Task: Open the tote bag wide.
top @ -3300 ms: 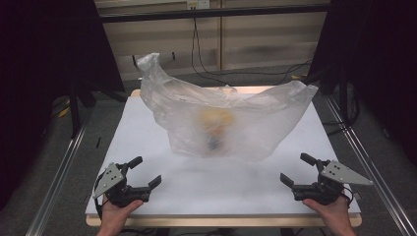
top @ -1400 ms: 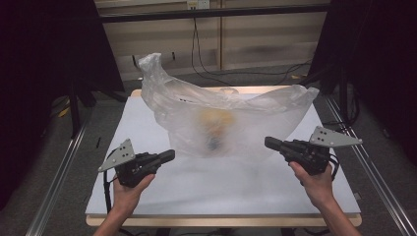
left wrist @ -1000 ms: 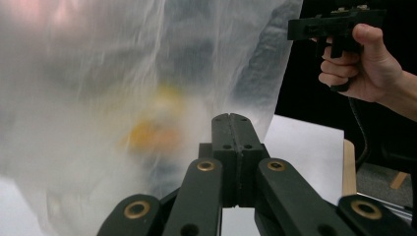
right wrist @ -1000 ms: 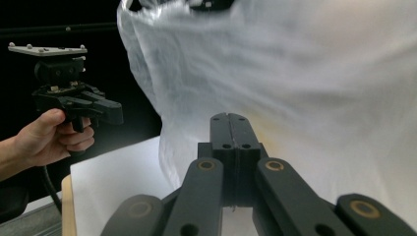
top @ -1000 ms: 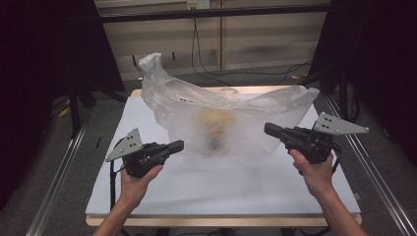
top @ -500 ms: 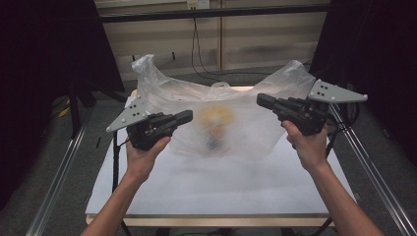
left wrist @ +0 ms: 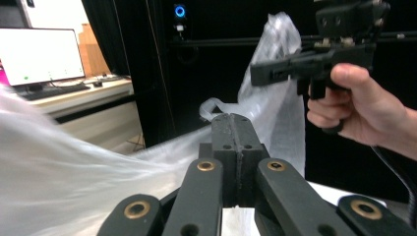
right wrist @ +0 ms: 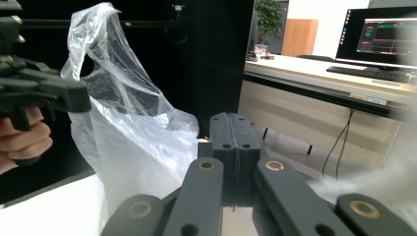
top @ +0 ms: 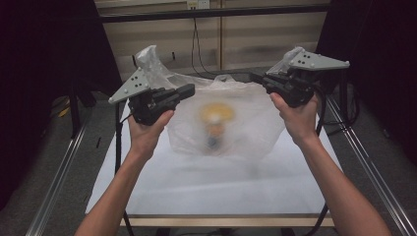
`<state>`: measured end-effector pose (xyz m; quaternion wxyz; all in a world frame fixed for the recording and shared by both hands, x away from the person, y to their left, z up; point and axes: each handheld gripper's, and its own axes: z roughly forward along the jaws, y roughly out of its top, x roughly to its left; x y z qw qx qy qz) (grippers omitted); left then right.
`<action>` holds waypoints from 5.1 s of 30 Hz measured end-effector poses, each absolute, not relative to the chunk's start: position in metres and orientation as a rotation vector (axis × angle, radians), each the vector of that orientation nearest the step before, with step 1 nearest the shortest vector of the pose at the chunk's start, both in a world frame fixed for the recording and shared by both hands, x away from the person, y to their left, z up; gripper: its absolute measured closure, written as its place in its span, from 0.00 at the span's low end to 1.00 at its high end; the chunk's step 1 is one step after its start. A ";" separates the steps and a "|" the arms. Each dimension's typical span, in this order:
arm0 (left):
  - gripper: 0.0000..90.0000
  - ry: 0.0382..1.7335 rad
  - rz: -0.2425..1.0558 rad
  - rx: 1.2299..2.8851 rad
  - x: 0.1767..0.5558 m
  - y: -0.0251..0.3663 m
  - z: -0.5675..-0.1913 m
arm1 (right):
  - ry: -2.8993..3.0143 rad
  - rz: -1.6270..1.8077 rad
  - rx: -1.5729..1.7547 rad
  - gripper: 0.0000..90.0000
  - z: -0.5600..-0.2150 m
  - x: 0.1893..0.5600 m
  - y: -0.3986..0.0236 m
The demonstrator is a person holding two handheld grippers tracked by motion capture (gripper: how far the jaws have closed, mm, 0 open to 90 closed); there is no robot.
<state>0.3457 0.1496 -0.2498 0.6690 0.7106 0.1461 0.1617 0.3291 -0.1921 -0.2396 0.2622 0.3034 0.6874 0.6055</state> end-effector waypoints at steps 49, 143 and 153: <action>1.00 0.536 0.269 1.949 0.392 0.118 -0.377 | 2.211 1.516 1.004 1.00 -0.391 0.360 -0.153; 1.00 0.710 0.148 2.204 0.446 0.110 -0.472 | 2.454 1.220 1.265 1.00 -0.472 0.438 -0.191; 1.00 0.714 0.160 2.260 0.436 0.135 -0.482 | 2.318 1.126 1.441 1.00 -0.489 0.454 -0.227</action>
